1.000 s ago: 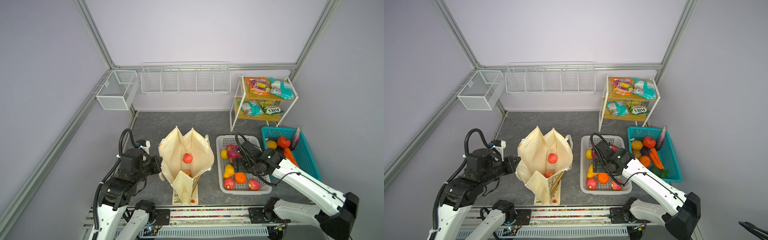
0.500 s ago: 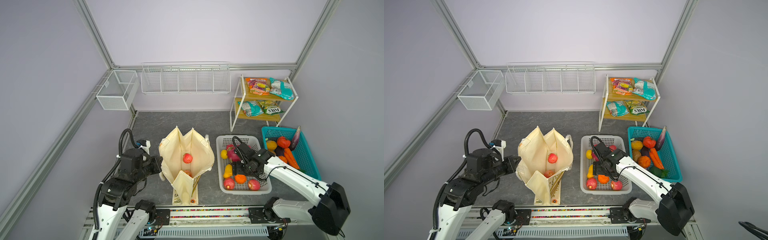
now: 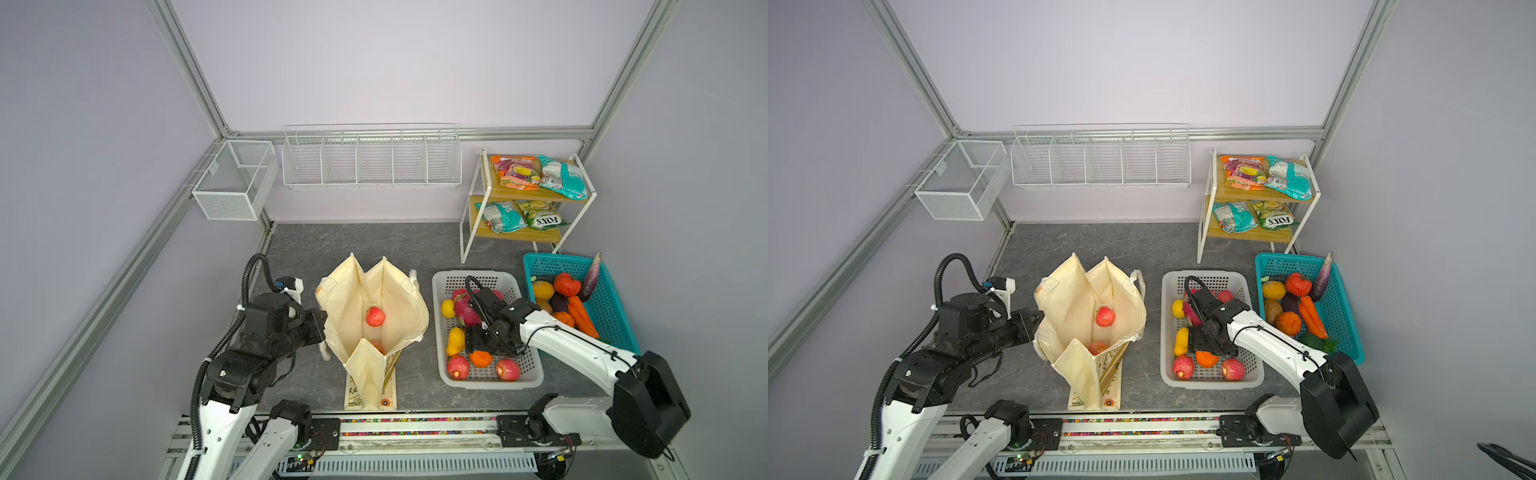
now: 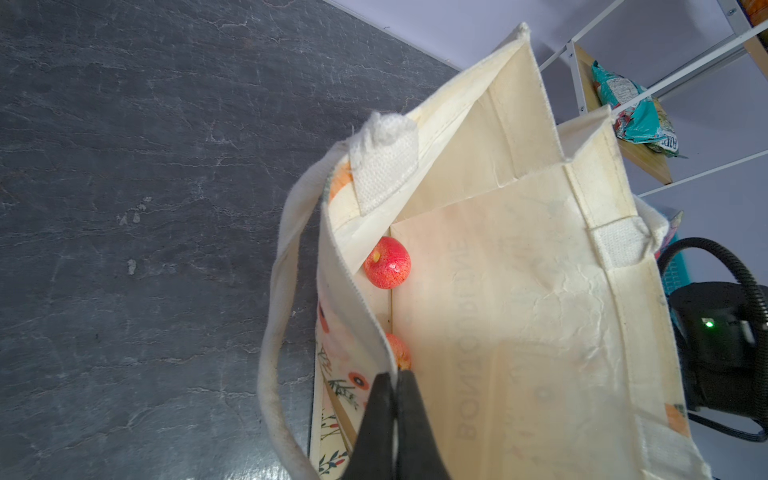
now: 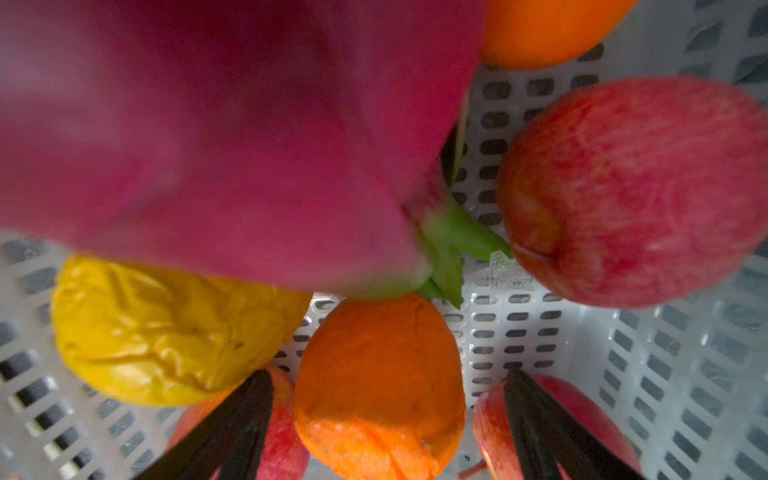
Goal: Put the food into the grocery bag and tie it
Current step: 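Lower the right gripper onto the orange under the dragon fruit and close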
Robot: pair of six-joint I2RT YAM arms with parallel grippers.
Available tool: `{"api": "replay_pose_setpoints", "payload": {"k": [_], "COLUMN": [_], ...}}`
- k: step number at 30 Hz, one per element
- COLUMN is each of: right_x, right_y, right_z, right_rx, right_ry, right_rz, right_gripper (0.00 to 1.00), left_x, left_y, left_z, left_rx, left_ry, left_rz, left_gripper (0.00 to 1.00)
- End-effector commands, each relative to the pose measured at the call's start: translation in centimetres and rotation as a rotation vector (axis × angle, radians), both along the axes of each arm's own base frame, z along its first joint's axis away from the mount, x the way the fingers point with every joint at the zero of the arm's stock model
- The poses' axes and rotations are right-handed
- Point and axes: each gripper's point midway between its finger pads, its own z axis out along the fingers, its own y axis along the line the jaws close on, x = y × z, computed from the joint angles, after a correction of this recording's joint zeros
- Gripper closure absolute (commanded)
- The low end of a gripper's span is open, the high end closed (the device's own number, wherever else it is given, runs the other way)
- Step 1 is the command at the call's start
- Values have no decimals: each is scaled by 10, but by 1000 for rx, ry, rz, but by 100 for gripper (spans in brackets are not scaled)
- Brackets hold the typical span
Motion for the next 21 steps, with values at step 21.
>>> {"api": "replay_pose_setpoints", "payload": {"k": [21], "right_x": [-13], "right_y": [2], "right_z": [-24], "right_rx": [17], "right_ry": [85], "right_rz": [-11], "right_gripper": [1], "left_x": [-3], "left_y": [0], "left_z": [-4], "left_rx": [17], "left_ry": [15], "left_rz": [-15], "left_gripper": [100]}}
